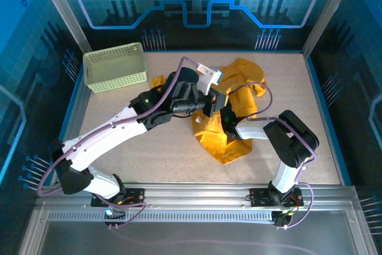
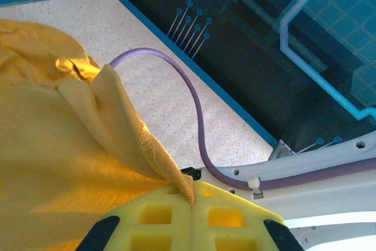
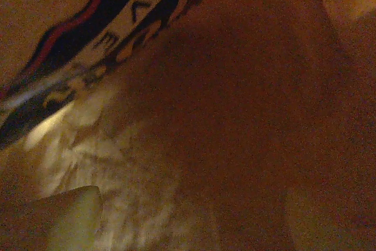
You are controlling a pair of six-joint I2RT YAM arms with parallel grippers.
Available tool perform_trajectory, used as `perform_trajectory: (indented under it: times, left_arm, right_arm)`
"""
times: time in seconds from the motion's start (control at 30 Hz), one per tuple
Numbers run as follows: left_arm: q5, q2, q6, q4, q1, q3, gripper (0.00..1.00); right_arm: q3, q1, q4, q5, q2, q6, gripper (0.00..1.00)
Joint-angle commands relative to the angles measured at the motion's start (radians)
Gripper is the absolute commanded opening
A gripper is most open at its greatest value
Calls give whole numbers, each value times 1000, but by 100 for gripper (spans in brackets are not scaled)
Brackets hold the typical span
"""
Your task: Fold the inside-out t-shirt
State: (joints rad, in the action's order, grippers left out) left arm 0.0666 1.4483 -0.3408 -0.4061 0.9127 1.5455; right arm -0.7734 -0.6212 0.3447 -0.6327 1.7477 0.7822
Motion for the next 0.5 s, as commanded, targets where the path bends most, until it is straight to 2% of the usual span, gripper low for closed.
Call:
perform_trajectory:
  times: [0.0, 0.17, 0.27, 0.37, 0.47]
  left_arm:
    - [-1, -37, 52, -2, 1, 0, 0]
    - [76, -20, 34, 0, 14, 38, 0]
    - [80, 32, 25, -9, 50, 111, 0]
    - [85, 95, 25, -22, 100, 206, 0]
    - [82, 134, 32, -25, 150, 277, 0]
  right_arm:
    - [6, 17, 2, 17, -25, 5, 82]
    - [-71, 3, -108, -50, -3, 20, 82]
    - [-155, -22, -175, -78, 25, 50, 83]
    - [-255, -13, -279, -38, 75, 108, 83]
    - [-308, 4, -307, 15, 103, 131, 83]
